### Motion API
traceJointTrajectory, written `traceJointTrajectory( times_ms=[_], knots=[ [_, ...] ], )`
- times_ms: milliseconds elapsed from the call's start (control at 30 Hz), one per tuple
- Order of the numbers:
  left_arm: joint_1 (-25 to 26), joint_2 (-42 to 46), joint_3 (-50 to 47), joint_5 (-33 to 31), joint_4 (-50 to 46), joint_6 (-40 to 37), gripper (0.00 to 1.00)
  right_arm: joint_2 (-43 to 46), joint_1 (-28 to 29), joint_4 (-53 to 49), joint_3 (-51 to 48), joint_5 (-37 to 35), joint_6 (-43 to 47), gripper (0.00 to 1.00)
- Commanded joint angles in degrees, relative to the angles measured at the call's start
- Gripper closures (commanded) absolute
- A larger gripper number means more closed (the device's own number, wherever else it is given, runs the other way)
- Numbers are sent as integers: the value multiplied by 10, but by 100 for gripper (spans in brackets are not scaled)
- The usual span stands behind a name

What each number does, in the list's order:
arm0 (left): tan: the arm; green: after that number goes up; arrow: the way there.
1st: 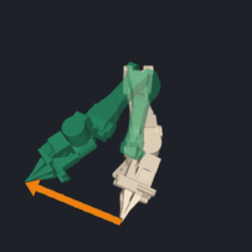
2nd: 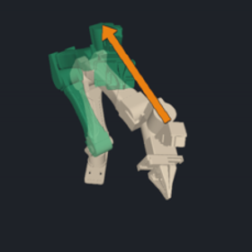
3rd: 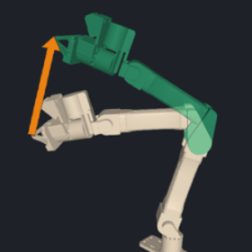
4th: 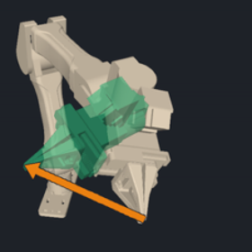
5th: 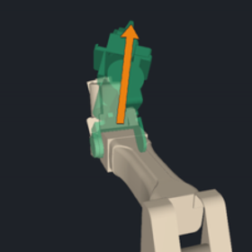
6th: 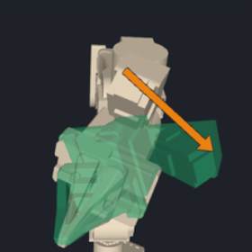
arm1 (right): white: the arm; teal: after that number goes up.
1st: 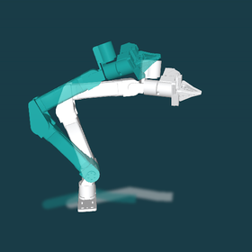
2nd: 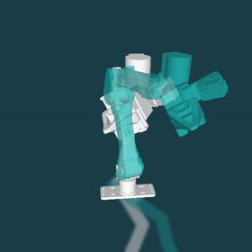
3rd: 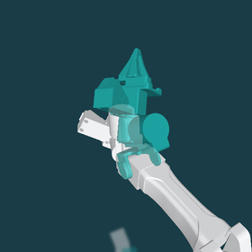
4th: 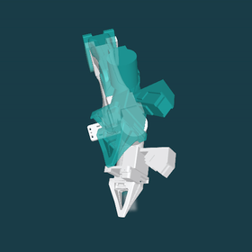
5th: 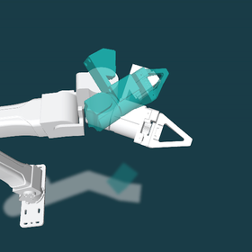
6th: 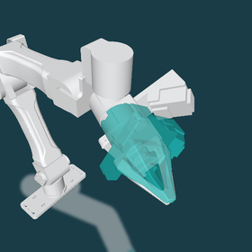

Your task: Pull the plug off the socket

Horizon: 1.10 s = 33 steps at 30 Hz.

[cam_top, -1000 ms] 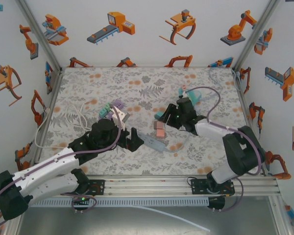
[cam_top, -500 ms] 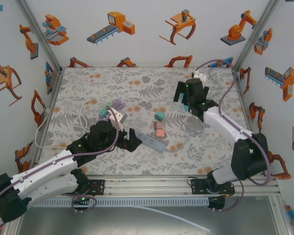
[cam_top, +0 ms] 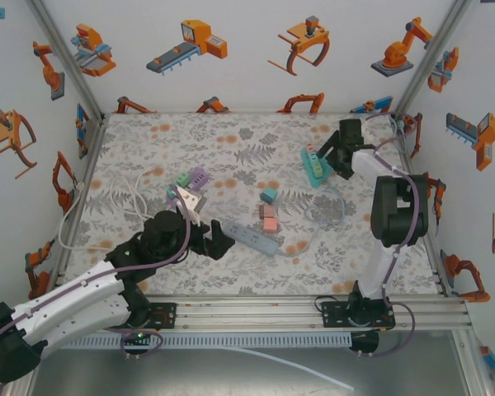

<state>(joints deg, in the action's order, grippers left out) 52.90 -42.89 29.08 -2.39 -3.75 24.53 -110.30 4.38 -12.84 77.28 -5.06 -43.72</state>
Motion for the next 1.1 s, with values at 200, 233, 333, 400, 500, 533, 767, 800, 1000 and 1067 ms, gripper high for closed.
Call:
traceJointTrajectory(
  times_ms=[200, 233, 333, 400, 500, 533, 767, 800, 1000, 1067],
  knots=[
    [4, 29, -5, -14, -21, 9, 3, -64, 6, 1, 61, 88, 120, 44],
    [4, 31, -5, -16, -25, 10, 3, -70, 6, -2, 67, 100, 142, 44],
    [4, 39, -6, -21, -31, 13, 3, -92, 10, -3, 87, 168, 190, 44],
    [4, 45, -7, -26, -32, 12, 3, -109, 21, -8, 102, 215, 235, 45],
    [4, 47, -5, -29, -35, 11, 3, -141, 50, -61, 152, 257, 306, 45],
    [4, 48, -4, -30, -37, 11, 3, -152, 60, -78, 167, 274, 325, 45],
    [4, 54, 2, -55, -62, 18, 3, -184, 129, -168, 233, 349, 470, 45],
    [4, 55, 2, -58, -66, 19, 3, -187, 139, -185, 241, 355, 493, 45],
    [4, 52, 10, -101, -87, 30, 3, -187, 183, -236, 249, 412, 580, 44],
    [4, 44, 18, -124, -101, 41, 3, -181, 200, -243, 241, 424, 605, 44]
  ],
)
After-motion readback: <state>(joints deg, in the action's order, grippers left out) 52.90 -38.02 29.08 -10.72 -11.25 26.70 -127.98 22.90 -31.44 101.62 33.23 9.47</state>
